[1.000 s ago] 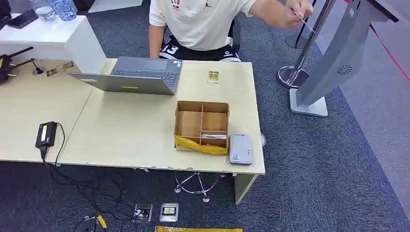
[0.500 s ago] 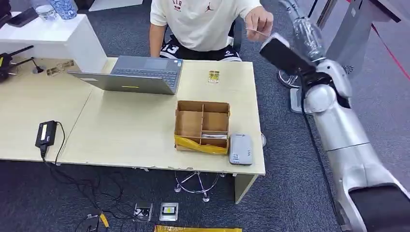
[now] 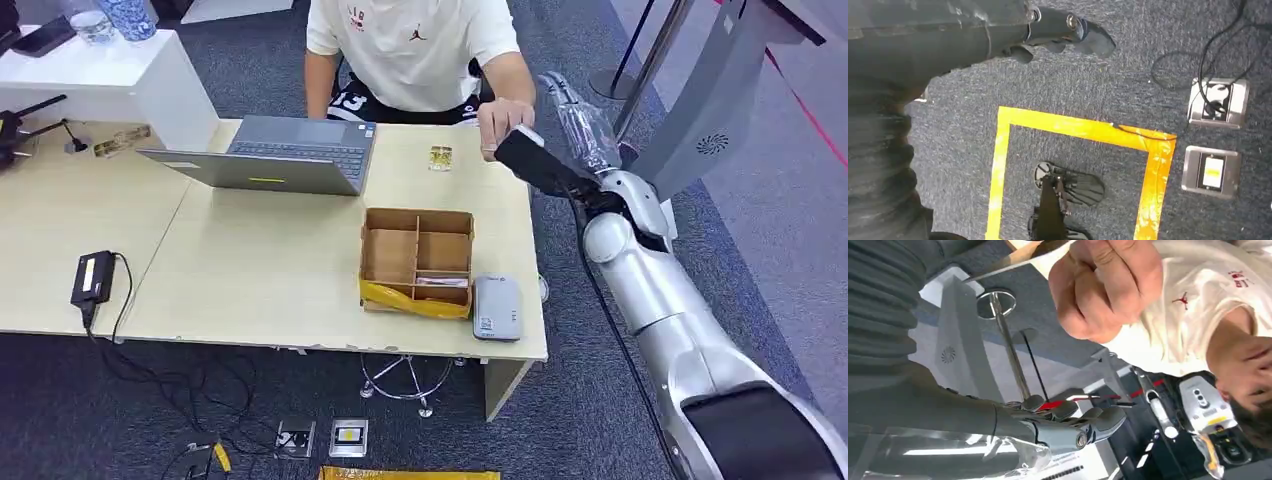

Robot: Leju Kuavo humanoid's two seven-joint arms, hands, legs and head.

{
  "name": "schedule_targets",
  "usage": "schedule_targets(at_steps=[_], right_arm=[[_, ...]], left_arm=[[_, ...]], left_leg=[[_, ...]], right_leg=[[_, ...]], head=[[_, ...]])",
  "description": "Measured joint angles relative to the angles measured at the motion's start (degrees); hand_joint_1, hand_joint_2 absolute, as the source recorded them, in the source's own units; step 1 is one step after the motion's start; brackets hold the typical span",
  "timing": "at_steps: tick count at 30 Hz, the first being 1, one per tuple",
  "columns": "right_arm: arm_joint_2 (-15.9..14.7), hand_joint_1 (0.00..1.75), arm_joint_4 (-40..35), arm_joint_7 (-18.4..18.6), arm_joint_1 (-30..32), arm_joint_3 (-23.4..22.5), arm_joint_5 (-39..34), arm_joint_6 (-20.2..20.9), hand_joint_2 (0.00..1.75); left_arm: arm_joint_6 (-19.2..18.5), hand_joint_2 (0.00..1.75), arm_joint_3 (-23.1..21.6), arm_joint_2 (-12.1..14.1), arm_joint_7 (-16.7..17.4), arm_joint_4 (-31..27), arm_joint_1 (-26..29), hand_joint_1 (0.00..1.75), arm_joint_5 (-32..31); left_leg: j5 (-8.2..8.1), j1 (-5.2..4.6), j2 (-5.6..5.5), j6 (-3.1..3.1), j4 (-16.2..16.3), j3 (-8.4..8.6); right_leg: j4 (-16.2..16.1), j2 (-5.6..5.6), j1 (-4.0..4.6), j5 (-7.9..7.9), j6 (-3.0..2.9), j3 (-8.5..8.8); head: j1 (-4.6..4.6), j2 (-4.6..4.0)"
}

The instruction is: Pass the card to the sensor for recognition and then transmit it.

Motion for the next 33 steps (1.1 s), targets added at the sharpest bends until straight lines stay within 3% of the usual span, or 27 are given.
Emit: schedule_targets(at_steps=[3, 5, 6, 7, 14, 33], right_arm=[[0.0, 0.00, 0.7, 0.1, 0.3, 0.0, 0.0, -0.6, 1.75], [0.0, 0.14, 0.9, 0.1, 0.5, -0.1, 0.0, -0.8, 1.75], [0.0, 0.58, 1.0, 0.2, 0.5, -0.1, 0.0, -0.9, 1.75], [0.0, 1.57, 1.1, 0.2, 0.6, -0.1, 0.0, -1.1, 1.75], [0.0, 1.68, 1.6, -0.3, 0.8, -0.5, 0.0, -1.9, 1.75], [-0.1, 1.69, 0.1, 1.1, 2.8, -2.6, -0.2, -1.4, 1.75]], left_arm=[[0.0, 1.75, -0.4, 0.0, 0.0, 0.0, -0.2, 0.00, -0.3], [0.0, 1.75, -0.4, 0.0, 0.0, 0.0, -0.3, 0.00, -0.4], [0.0, 1.75, -0.5, 0.0, 0.0, 0.0, -0.4, 0.00, -0.4], [0.0, 1.75, -0.6, 0.0, 0.0, 0.0, -0.5, 0.00, -0.5], [0.0, 1.75, -0.7, 0.0, 0.0, 0.0, -0.8, 0.00, -0.7], [-1.1, 1.75, -0.8, 0.0, 0.8, 0.0, -0.8, 0.00, -2.0]], left_leg=[[0.00, 0.00, 0.02, 0.00, 0.0, 0.02], [0.00, 0.00, 0.07, 0.00, 0.0, 0.04], [0.00, 0.00, 0.08, 0.00, 0.0, 0.04], [-0.01, 0.00, 0.11, -0.01, 0.0, 0.04], [-0.01, 0.00, 0.25, -0.02, 0.0, 0.06], [-0.02, 0.00, 0.28, -0.03, 0.0, 0.09]], right_leg=[[0.0, 0.05, 0.00, 0.01, -0.01, -0.01], [0.0, 0.10, 0.00, 0.03, -0.03, -0.02], [0.0, 0.11, 0.00, 0.03, -0.04, -0.02], [0.0, 0.16, 0.00, 0.04, -0.04, -0.03], [0.0, 0.32, 0.00, 0.07, -0.02, -0.04], [0.0, 0.34, 0.00, 0.07, -0.03, -0.05]], head=[[0.00, -0.02], [0.02, 0.00], [0.00, -0.02], [0.02, -0.02], [0.00, 0.00], [0.02, -0.02]])
